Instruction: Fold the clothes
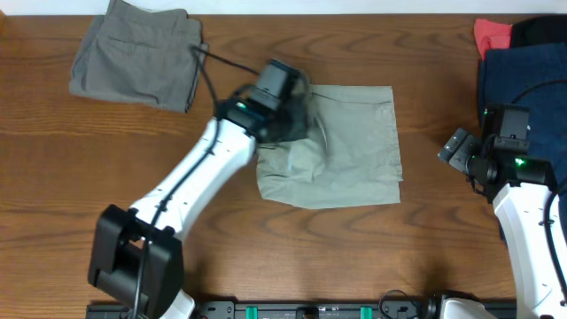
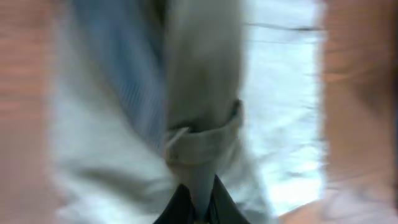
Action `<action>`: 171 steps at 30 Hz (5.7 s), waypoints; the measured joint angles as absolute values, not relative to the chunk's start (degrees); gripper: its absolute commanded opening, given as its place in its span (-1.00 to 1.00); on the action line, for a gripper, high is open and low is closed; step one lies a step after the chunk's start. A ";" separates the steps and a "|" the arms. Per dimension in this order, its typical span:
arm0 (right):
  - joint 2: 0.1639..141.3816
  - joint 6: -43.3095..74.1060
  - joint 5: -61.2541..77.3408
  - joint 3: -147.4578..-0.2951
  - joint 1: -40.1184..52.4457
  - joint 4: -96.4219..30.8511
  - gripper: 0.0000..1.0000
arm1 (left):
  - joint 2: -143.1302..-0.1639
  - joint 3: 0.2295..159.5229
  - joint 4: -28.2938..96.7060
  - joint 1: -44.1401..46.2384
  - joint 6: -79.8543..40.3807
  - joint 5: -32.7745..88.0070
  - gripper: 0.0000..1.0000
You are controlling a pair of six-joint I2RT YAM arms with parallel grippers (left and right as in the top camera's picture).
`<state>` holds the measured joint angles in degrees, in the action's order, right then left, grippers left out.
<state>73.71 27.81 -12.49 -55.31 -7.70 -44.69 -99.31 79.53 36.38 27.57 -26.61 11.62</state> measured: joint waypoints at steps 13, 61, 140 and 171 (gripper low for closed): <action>73.71 27.81 -12.49 -55.31 -7.70 -44.69 0.98 | -89.65 79.55 48.31 8.60 -18.65 5.32 -0.88; 73.71 27.81 -12.49 -55.31 -7.70 -44.69 0.98 | -104.14 98.74 53.65 14.31 -15.18 10.17 -0.88; 73.71 27.81 -12.47 -55.31 -7.70 -44.69 0.98 | -115.44 98.70 49.10 33.52 -24.23 12.16 -0.35; 73.71 27.81 -12.49 -55.31 -7.70 -44.71 0.98 | -121.36 97.84 42.78 44.38 -23.70 19.35 -0.33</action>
